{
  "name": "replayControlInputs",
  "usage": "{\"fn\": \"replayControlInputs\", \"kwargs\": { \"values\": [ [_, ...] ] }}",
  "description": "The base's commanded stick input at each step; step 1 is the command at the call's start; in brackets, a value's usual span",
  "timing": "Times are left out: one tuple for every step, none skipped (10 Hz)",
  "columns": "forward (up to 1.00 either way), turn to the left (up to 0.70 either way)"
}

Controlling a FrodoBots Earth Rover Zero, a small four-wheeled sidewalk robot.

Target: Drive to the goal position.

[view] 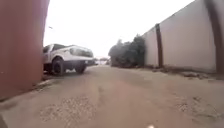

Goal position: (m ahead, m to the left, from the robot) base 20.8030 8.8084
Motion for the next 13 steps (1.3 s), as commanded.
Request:
{"fn": "replayControlInputs", "kwargs": {
  "values": [
    [0.5,0.0],
    [0.5,0.0],
    [0.5,0.0],
    [0.5,0.0],
    [0.5,0.0],
    [0.5,0.0],
    [0.5,0.0],
    [0.5,0.0],
    [0.5,0.0],
    [0.5,0.0],
    [0.5,0.0],
    [0.5,0.0],
    [0.5,0.0]
  ]
}}
